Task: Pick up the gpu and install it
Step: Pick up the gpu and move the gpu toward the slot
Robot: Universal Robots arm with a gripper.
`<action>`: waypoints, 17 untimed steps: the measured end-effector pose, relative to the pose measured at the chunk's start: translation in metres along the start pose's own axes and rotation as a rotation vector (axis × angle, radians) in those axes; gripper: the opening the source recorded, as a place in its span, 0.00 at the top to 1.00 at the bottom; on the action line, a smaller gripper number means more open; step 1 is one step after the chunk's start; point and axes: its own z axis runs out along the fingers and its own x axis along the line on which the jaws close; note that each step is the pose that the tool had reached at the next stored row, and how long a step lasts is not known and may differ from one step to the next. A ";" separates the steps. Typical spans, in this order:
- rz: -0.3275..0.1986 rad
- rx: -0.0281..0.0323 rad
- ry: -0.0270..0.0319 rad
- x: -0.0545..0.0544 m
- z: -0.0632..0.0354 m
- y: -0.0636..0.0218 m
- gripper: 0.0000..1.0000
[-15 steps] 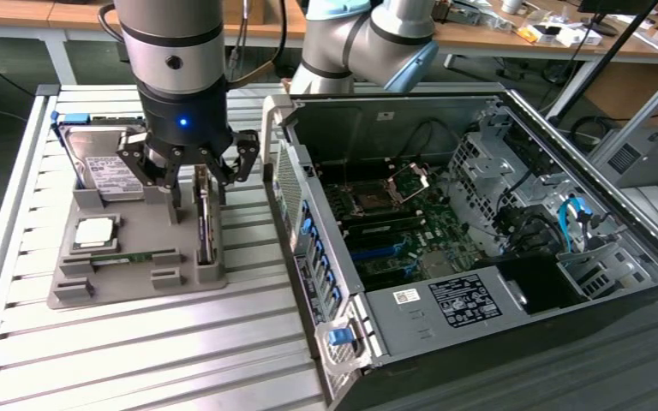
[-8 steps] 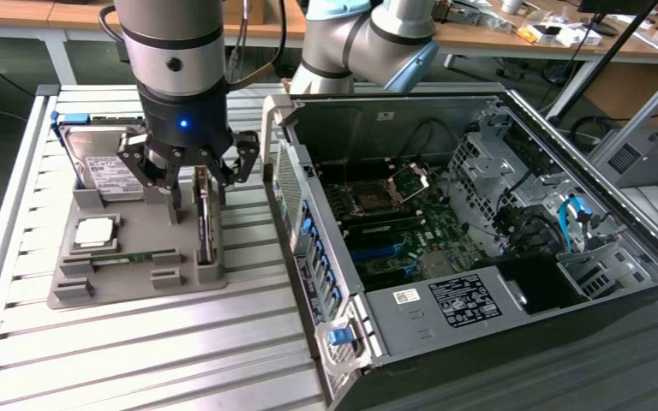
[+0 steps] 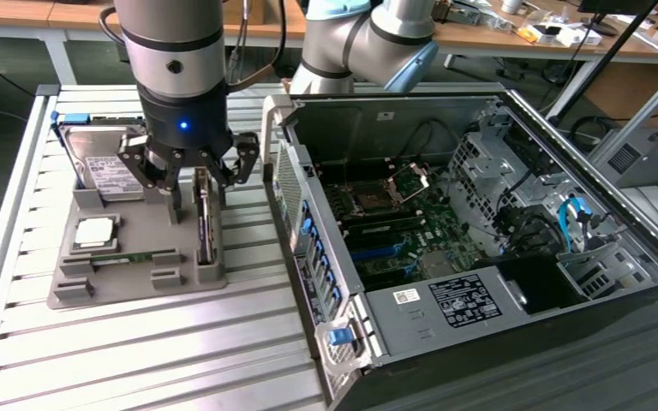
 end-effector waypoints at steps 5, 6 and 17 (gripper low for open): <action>0.000 -0.0001 0.0000 0.000 0.0012 0.0000 0.43; 0.000 -0.0001 -0.0001 0.000 0.0013 0.0000 0.43; 0.000 -0.0001 -0.0001 0.000 0.0041 -0.0002 0.43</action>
